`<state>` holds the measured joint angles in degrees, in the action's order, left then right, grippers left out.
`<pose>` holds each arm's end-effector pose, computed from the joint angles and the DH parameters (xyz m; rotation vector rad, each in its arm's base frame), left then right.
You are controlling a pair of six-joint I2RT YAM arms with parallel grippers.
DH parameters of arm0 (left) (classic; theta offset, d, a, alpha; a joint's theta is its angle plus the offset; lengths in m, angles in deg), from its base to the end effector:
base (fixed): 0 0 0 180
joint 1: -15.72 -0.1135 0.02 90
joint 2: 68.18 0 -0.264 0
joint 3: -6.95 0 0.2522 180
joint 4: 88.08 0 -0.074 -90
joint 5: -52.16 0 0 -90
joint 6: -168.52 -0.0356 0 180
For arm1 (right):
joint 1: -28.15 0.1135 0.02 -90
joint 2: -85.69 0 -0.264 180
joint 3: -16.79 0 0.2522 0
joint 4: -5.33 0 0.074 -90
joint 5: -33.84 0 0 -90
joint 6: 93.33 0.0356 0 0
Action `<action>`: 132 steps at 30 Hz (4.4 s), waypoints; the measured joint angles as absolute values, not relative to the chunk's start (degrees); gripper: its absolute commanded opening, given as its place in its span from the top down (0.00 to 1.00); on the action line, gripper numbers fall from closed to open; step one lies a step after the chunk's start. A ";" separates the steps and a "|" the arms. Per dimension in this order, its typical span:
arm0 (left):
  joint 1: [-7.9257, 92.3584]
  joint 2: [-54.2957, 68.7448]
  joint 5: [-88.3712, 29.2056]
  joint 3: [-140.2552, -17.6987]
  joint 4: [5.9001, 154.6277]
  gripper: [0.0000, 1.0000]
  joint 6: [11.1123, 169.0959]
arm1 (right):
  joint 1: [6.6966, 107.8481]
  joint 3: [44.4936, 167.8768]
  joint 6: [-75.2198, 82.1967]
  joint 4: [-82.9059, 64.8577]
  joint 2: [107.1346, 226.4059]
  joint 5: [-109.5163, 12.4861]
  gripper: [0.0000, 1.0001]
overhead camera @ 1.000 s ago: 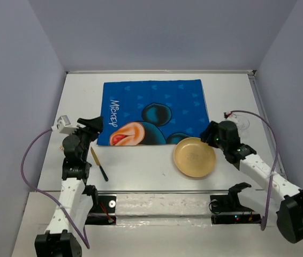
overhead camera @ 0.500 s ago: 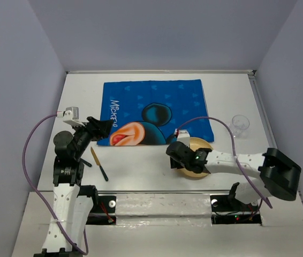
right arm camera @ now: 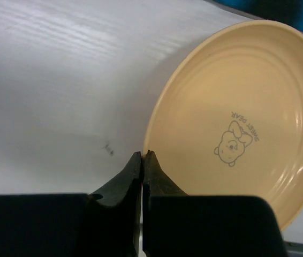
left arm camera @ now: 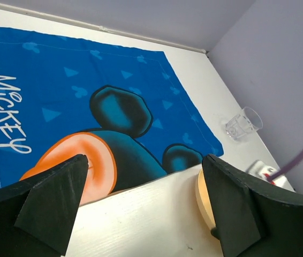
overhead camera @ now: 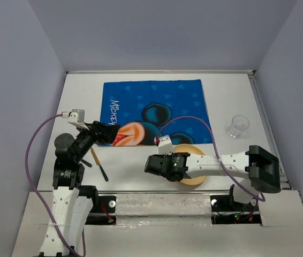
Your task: Set the dinner table for one person
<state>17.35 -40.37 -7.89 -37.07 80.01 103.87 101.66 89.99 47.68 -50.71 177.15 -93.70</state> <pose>0.1327 -0.0216 0.3149 0.1145 1.5506 -0.7642 0.1042 0.2756 0.2000 -0.3637 2.4140 -0.0882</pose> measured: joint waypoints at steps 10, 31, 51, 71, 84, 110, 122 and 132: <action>18.26 -40.92 -9.35 -37.37 78.59 0.01 103.19 | 97.14 98.97 34.10 -49.66 165.94 -94.37 1.00; 27.84 -42.10 -24.43 -44.96 70.41 0.01 96.76 | 75.74 148.63 -0.67 -29.25 215.77 -74.35 1.00; 29.54 -41.68 -29.42 -44.96 68.01 0.01 96.13 | 76.18 152.20 -3.36 -34.12 222.94 -68.28 0.92; 29.52 -43.12 -30.66 -44.96 68.03 0.01 96.15 | 76.18 146.78 -5.72 -37.07 220.27 -69.78 0.97; 29.52 -43.47 -30.84 -44.96 68.01 0.01 96.15 | 75.63 141.25 0.29 -36.92 216.19 -68.95 0.30; 37.74 -48.98 -30.84 -44.96 67.96 0.01 96.17 | 28.81 94.47 19.57 -25.12 167.88 -76.71 0.37; 43.25 -51.08 -32.57 -44.96 67.16 0.01 96.17 | 25.58 93.09 20.75 -27.89 173.11 -78.50 0.56; 45.30 -51.49 -33.40 -44.96 67.11 0.01 96.20 | 25.58 92.99 21.54 -28.31 178.68 -76.73 1.00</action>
